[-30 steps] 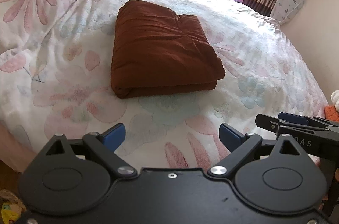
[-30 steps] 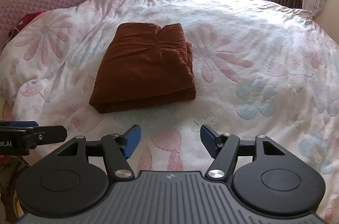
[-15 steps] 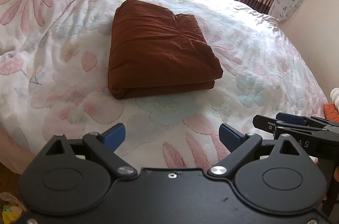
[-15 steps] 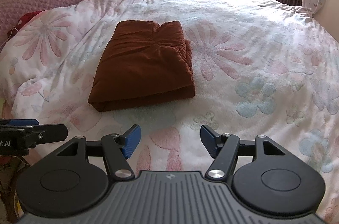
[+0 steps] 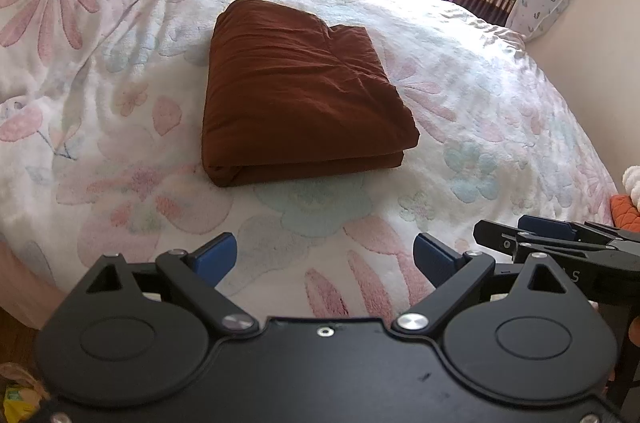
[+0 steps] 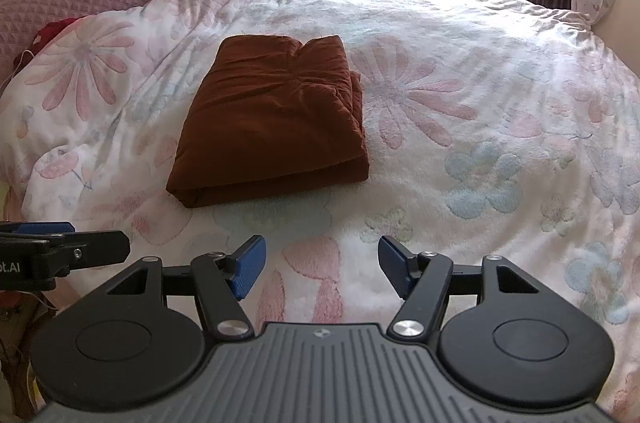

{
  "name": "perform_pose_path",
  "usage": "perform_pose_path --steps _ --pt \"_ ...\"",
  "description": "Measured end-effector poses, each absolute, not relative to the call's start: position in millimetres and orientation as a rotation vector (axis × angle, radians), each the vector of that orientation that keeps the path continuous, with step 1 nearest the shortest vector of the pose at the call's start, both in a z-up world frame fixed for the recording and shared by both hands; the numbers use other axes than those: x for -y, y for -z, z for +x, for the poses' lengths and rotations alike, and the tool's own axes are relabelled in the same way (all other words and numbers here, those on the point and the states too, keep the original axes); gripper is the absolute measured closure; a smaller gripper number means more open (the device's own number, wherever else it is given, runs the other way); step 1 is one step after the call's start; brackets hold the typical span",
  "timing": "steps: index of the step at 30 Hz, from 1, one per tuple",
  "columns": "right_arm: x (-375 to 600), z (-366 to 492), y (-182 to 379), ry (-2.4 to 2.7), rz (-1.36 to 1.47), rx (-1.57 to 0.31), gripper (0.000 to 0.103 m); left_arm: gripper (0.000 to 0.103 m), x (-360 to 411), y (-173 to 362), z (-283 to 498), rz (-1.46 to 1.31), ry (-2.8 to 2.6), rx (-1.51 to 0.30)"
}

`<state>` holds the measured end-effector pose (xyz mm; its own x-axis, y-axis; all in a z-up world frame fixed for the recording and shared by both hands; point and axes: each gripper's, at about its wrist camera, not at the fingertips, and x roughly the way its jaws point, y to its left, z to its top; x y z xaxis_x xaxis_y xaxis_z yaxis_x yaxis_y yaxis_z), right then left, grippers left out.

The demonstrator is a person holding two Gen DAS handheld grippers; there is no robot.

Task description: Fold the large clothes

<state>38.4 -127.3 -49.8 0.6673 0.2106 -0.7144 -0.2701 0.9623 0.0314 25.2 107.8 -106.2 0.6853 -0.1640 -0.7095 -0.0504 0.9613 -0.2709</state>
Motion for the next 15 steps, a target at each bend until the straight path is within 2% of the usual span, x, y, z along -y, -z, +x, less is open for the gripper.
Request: perform_pose_path --steps 15 --pt "127.1 36.8 52.0 -0.279 -0.081 -0.798 0.027 0.006 -102.2 105.2 26.4 -0.263 0.051 -0.827"
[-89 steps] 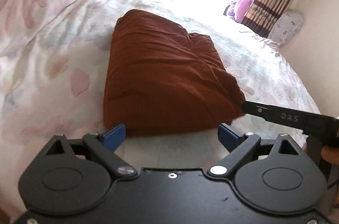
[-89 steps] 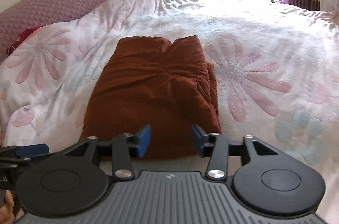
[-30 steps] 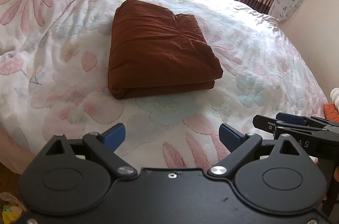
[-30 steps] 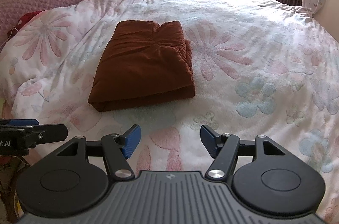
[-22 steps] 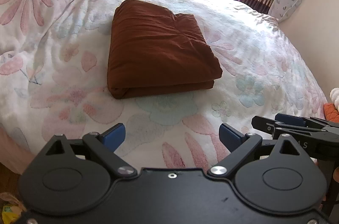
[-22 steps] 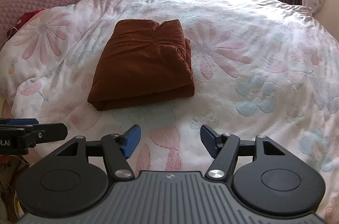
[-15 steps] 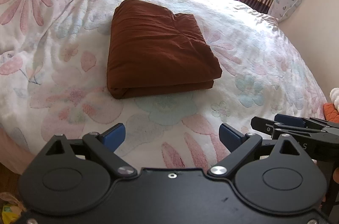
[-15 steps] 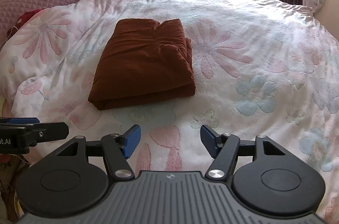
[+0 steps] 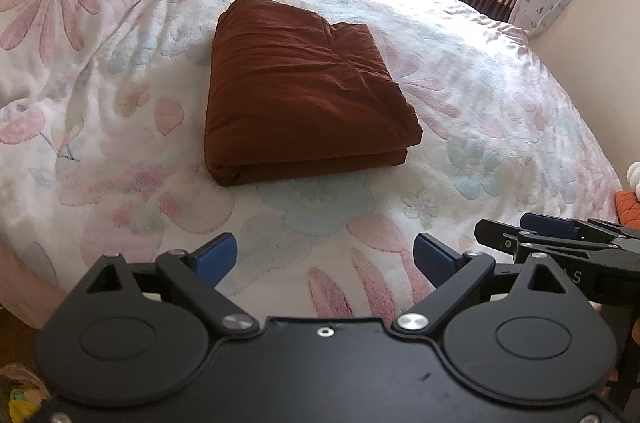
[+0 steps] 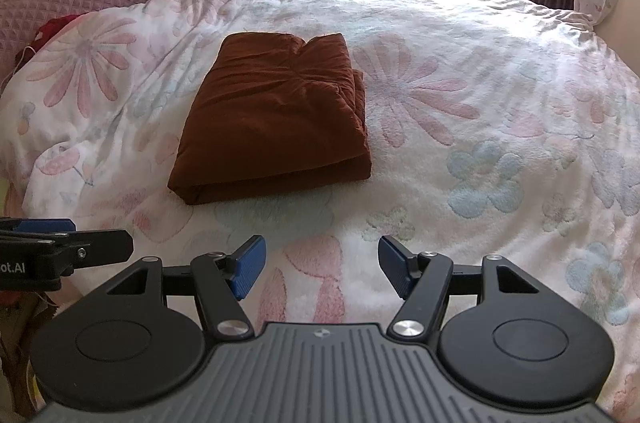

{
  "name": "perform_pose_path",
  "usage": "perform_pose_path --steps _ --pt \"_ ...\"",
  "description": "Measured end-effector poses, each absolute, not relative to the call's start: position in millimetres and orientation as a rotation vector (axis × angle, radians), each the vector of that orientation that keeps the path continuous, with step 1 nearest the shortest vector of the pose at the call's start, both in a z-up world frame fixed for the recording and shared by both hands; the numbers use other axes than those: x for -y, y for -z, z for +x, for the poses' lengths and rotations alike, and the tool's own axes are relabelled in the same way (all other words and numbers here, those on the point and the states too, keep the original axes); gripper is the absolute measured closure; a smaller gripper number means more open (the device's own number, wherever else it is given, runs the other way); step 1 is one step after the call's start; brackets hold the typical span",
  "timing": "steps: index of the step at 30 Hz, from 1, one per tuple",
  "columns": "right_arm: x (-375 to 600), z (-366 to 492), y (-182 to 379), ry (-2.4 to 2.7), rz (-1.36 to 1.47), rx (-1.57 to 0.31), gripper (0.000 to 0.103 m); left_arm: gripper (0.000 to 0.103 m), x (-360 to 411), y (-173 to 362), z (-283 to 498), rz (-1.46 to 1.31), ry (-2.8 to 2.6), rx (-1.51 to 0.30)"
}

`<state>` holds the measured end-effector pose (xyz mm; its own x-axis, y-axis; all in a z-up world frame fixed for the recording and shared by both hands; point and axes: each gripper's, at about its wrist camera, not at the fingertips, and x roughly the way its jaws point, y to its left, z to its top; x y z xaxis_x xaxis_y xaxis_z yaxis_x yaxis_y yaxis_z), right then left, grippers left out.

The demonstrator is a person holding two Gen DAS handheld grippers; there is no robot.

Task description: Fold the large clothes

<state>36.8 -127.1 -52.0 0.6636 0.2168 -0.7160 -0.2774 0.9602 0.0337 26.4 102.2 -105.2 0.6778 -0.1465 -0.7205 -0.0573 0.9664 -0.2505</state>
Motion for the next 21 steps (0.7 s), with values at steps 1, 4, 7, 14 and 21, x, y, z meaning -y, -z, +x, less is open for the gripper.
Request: perform_pose_path --steps 1,4,7,14,21 --pt "126.8 36.8 51.9 -0.279 -0.081 -0.797 0.027 0.006 -102.5 105.1 27.2 -0.262 0.050 -0.829" --pt "127.0 36.4 52.5 -0.279 -0.080 -0.798 0.027 0.006 -101.7 104.9 28.0 -0.259 0.051 -0.830" --pt "127.8 37.0 53.2 -0.284 -0.080 -0.800 0.027 0.006 -101.0 105.1 27.5 -0.264 0.057 -0.827" --pt "128.5 38.1 53.1 -0.288 -0.077 -0.810 0.027 0.006 -103.7 106.0 28.4 -0.306 0.084 -0.830" --pt "130.5 39.8 52.0 -0.289 -0.074 -0.813 0.027 0.006 -102.9 107.4 31.1 -0.298 0.077 -0.839"
